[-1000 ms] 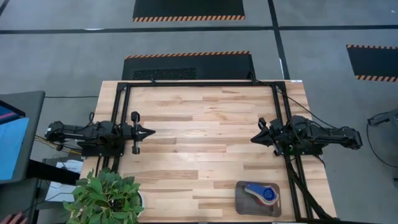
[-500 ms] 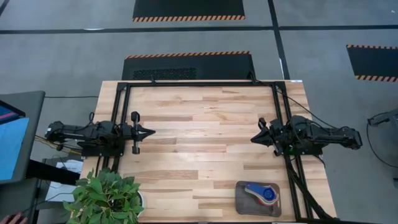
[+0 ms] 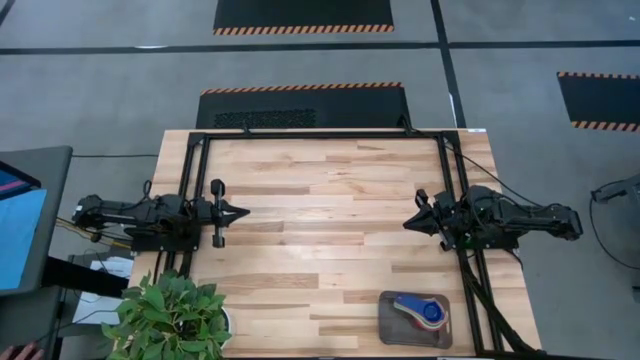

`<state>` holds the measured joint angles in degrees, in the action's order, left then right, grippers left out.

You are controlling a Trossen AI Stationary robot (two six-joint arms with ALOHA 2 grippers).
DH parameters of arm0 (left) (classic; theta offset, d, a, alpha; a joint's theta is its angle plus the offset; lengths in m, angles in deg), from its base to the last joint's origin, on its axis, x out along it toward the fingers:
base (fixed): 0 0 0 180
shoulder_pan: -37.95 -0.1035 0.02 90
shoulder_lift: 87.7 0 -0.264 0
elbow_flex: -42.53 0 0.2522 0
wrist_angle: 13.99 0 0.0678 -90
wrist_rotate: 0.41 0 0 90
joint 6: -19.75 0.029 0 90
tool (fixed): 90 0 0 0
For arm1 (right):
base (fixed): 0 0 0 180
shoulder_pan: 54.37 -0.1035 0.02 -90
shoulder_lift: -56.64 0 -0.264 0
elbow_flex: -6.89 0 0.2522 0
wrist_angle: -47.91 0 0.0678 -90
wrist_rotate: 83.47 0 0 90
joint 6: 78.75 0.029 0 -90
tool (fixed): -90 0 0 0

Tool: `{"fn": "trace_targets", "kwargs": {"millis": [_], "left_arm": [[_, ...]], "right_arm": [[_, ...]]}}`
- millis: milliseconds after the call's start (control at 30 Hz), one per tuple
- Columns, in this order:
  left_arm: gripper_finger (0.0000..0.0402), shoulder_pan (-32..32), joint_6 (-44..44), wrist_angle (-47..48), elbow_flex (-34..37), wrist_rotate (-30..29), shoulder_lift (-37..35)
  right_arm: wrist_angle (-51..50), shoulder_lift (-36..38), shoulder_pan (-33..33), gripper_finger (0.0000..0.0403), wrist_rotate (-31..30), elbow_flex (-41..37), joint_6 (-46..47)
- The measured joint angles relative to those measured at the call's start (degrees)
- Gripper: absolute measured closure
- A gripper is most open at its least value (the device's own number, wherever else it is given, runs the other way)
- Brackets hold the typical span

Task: Nest measuring cups in basket
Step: Return to Home Position

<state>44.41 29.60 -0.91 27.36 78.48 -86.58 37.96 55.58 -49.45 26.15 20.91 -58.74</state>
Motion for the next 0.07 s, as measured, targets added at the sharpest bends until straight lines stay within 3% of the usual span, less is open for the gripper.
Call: {"fn": "trace_targets", "kwargs": {"millis": [67], "left_arm": [[0.0401,0.0,0.0,0.0,0.0,0.0,0.0]], "right_arm": [[0.0,0.0,0.0,0.0354,0.0,0.0,0.0]]}}
